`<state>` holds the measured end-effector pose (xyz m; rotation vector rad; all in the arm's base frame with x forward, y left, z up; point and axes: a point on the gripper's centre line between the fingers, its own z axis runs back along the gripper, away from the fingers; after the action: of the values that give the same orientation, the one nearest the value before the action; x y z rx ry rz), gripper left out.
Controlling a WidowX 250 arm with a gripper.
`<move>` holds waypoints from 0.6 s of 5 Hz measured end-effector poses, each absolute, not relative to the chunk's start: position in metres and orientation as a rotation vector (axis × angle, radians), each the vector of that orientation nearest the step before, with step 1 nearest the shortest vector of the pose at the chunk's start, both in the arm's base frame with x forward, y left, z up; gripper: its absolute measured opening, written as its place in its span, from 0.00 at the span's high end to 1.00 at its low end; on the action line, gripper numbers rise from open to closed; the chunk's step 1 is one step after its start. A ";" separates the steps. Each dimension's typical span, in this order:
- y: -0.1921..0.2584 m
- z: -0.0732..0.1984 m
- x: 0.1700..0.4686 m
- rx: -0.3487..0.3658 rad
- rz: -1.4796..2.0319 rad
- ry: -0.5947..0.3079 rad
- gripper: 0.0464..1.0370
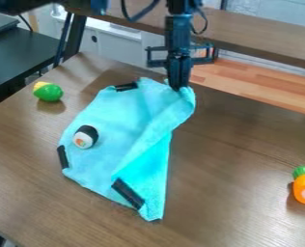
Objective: Unfold the cloth from bottom left to top right
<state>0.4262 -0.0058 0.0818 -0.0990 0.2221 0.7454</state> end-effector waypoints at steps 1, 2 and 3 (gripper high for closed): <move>-0.019 0.077 0.434 -0.108 0.796 0.249 0.99; -0.023 0.071 0.439 -0.118 0.855 0.260 0.99; -0.029 0.067 0.442 -0.120 0.892 0.264 0.99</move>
<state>0.4424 -0.0286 0.0669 -0.1196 0.2642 0.8918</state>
